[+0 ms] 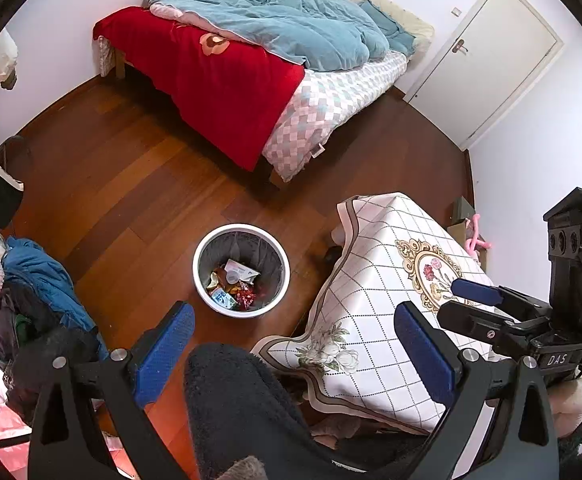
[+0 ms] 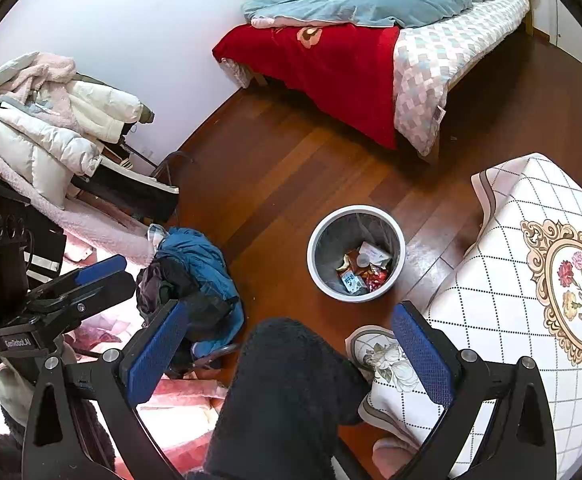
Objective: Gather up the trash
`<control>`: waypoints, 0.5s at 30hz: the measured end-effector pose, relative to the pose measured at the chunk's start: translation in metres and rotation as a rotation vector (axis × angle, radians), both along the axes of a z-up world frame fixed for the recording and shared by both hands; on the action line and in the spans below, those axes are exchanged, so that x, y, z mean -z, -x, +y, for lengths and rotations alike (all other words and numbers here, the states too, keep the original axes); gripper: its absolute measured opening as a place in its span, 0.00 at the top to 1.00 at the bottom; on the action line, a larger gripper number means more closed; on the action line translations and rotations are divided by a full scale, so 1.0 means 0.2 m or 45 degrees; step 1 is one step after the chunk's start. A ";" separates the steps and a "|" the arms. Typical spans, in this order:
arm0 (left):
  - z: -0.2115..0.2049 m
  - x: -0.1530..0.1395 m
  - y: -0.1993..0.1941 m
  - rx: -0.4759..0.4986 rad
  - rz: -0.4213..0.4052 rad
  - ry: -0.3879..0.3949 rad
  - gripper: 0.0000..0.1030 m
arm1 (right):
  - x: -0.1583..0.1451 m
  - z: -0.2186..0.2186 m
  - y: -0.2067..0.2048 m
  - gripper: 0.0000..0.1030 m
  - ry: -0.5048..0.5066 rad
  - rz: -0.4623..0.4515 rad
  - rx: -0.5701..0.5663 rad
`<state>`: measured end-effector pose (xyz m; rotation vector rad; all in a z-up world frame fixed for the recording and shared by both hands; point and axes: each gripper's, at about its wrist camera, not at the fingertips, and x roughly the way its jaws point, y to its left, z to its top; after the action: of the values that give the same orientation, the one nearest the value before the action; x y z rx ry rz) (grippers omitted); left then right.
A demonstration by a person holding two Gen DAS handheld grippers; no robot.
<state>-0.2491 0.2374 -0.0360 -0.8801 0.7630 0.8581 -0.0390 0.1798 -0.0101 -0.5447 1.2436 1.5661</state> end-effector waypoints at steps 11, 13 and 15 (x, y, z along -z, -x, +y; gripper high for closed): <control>-0.02 0.00 -0.01 0.002 -0.017 0.000 0.01 | 0.00 0.01 0.00 0.00 0.005 -0.001 -0.014; -0.02 0.00 -0.01 0.005 -0.015 -0.003 0.01 | -0.01 0.01 0.01 0.00 0.008 -0.001 -0.015; -0.02 0.00 -0.01 0.005 -0.014 -0.004 0.00 | 0.00 0.00 0.00 0.00 0.009 0.005 -0.017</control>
<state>-0.2469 0.2341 -0.0350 -0.8795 0.7532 0.8503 -0.0398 0.1791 -0.0097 -0.5560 1.2509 1.5751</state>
